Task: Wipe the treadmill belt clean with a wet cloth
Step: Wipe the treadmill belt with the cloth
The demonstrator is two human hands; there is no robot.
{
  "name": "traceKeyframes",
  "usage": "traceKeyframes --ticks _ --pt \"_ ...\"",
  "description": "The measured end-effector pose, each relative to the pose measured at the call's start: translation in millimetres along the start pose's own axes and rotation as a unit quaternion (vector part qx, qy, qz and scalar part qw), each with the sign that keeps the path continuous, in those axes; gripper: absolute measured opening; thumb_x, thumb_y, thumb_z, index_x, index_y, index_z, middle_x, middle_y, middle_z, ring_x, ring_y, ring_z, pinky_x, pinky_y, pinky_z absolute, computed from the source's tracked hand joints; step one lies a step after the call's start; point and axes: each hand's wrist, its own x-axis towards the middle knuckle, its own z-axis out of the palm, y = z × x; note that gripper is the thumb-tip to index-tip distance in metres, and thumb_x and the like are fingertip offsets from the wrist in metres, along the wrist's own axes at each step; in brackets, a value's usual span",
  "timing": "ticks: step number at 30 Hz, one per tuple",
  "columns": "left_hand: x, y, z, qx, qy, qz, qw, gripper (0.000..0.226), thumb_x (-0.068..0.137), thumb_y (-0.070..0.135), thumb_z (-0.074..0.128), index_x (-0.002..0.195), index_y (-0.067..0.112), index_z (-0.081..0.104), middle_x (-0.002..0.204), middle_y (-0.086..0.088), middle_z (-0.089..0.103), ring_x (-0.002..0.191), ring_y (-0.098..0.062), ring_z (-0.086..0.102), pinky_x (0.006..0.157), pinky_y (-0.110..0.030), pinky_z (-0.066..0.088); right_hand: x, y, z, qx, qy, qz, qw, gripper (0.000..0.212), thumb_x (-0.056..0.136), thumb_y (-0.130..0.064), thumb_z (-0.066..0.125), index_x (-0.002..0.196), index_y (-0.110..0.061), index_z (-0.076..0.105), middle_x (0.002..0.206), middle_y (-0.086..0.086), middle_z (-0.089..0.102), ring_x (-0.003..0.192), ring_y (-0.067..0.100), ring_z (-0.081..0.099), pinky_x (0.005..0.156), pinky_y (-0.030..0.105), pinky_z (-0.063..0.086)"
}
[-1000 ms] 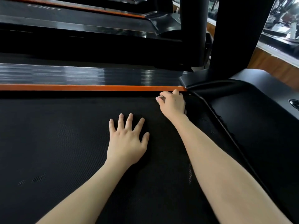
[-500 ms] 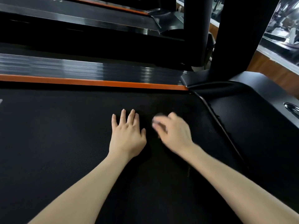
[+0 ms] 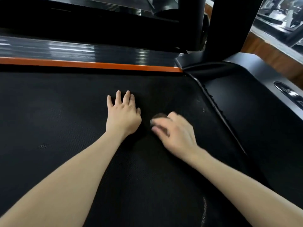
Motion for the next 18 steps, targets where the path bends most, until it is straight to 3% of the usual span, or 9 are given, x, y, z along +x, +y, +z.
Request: traceKeyframes --ticks 3,6,8,15,18 --pt "-1.1 -0.7 0.7 0.0 0.003 0.003 1.0 0.059 0.099 0.037 0.025 0.15 0.01 0.016 0.159 -0.005 0.009 0.146 -0.028 -0.001 0.117 -0.051 -0.002 -3.3 9.8 -6.5 -0.013 -0.015 -0.046 0.999 0.034 0.088 -0.05 0.047 0.108 -0.035 0.07 0.082 0.0 0.057 0.073 0.019 0.057 0.06 0.028 0.047" --pt "-0.5 -1.5 -0.2 -0.004 -0.006 0.006 1.0 0.058 0.099 0.037 0.025 0.15 0.01 0.016 0.159 -0.005 0.008 0.146 -0.029 -0.002 0.117 -0.051 -0.003 36.7 58.8 -9.7 -0.087 0.007 0.111 0.99 0.028 0.093 -0.048 0.049 0.115 -0.041 0.064 0.09 -0.001 0.054 0.09 0.025 0.058 0.073 0.031 0.044" --pt "0.2 -0.8 0.1 -0.004 -0.008 0.009 1.0 0.058 0.1 0.037 0.025 0.15 0.009 0.015 0.159 -0.006 0.008 0.146 -0.029 -0.003 0.117 -0.051 -0.003 43.8 81.9 -11.2 -0.075 -0.014 0.166 0.983 0.029 0.095 -0.046 0.046 0.12 -0.041 0.061 0.092 -0.005 0.049 0.095 0.021 0.054 0.076 0.03 0.039" --pt "-13.1 2.2 -13.9 -0.021 -0.016 0.022 0.999 0.057 0.098 0.035 0.034 0.15 0.016 0.02 0.158 -0.011 0.01 0.145 -0.031 0.0 0.117 -0.05 0.0 42.9 82.2 -4.3 -0.09 -0.014 0.174 0.981 0.03 0.097 -0.047 0.043 0.122 -0.041 0.058 0.103 -0.001 0.05 0.1 0.024 0.051 0.08 0.036 0.043" --pt "-61.8 9.4 -23.3 0.001 0.016 0.078 0.997 0.058 0.097 0.043 0.029 0.149 0.018 0.022 0.158 -0.012 0.013 0.145 -0.032 0.003 0.116 -0.051 -0.001 43.9 81.5 -3.8 -0.093 -0.024 0.179 0.979 0.032 0.097 -0.049 0.04 0.124 -0.041 0.056 0.11 0.001 0.051 0.105 0.025 0.05 0.083 0.037 0.041"
